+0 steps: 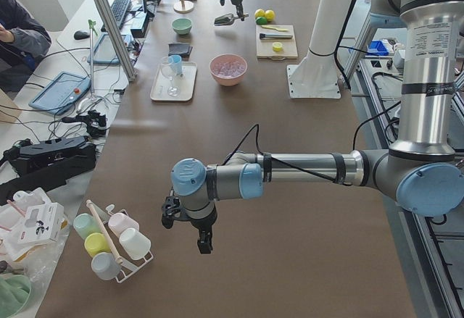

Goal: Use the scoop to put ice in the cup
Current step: 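Carry the empty scoop back toward its spot on the table while the left arm retracts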

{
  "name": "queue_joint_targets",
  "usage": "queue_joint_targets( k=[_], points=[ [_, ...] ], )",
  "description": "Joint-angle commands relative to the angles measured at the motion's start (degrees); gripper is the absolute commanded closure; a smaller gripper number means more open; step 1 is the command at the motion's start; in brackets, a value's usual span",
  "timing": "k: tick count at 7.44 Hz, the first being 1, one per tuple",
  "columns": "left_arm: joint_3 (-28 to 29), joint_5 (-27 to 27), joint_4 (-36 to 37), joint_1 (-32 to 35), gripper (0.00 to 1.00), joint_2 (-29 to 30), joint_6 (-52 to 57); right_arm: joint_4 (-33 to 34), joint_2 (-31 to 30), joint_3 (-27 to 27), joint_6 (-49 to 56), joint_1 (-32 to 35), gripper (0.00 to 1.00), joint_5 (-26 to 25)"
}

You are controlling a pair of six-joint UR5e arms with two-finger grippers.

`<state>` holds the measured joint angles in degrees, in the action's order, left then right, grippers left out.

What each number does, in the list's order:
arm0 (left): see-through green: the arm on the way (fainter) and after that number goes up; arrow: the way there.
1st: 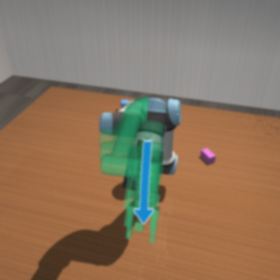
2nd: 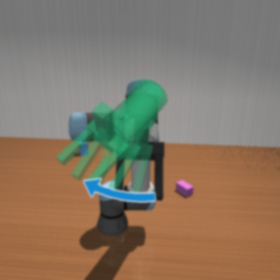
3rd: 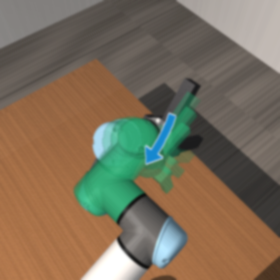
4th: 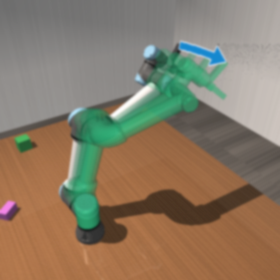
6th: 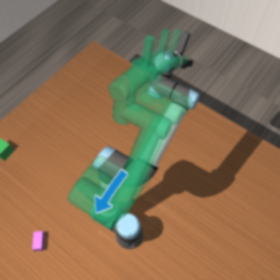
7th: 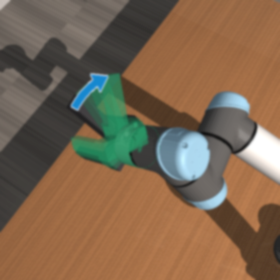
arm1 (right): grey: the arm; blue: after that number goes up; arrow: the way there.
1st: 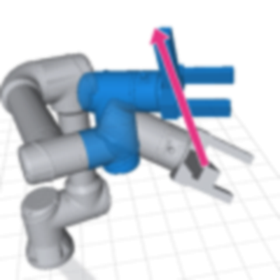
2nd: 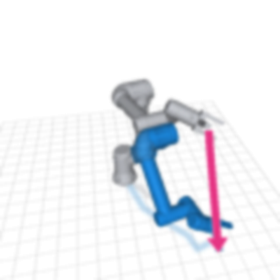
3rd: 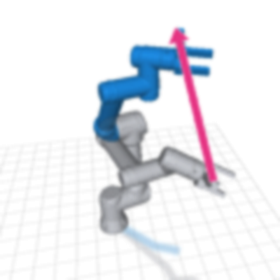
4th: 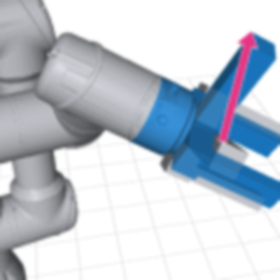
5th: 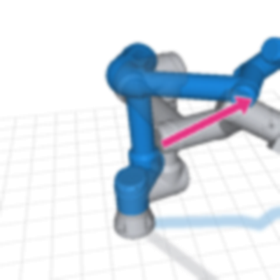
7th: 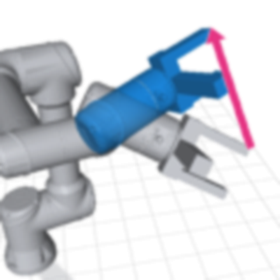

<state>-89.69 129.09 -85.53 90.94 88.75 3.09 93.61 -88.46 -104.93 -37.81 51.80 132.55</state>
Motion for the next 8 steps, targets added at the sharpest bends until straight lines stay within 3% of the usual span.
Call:
queue_joint_targets(
  k=[1, 3, 4, 5, 6, 8],
  points=[
    [2.76, 0.02, -2.88, -0.15, 0.02, 0.02, -0.1, -0.44, -0.49, 1.65, 0.02, -0.39, 1.0, 0.34],
    [2.85, 0.02, -2.89, -0.15, 0.02, 0.02, -0.1, -4.28, -0.22, 4.71, -0.07, -0.47, 1.0, 0.95],
    [2.85, 0.11, -2.97, -0.15, 0.02, 0.02, -0.1, -4.92, -0.14, 5.43, -0.07, -0.56, 0.67, 1.13],
    [2.94, 0.02, -2.97, -0.24, 0.02, 0.11, -0.1, -5.1, -0.13, 5.43, -0.07, -0.48, 0.47, 1.39],
    [2.59, 0.02, -3.49, -0.24, 0.02, 0.28, -0.1, -5.1, -0.05, 5.43, -0.07, -0.47, 0.28, 1.74],
    [2.94, 0.11, -4.91, -0.24, 0.02, 0.02, -0.01, -5.1, 0.3, 4.65, -0.07, -0.47, 0.0, 1.75]
  ],
)
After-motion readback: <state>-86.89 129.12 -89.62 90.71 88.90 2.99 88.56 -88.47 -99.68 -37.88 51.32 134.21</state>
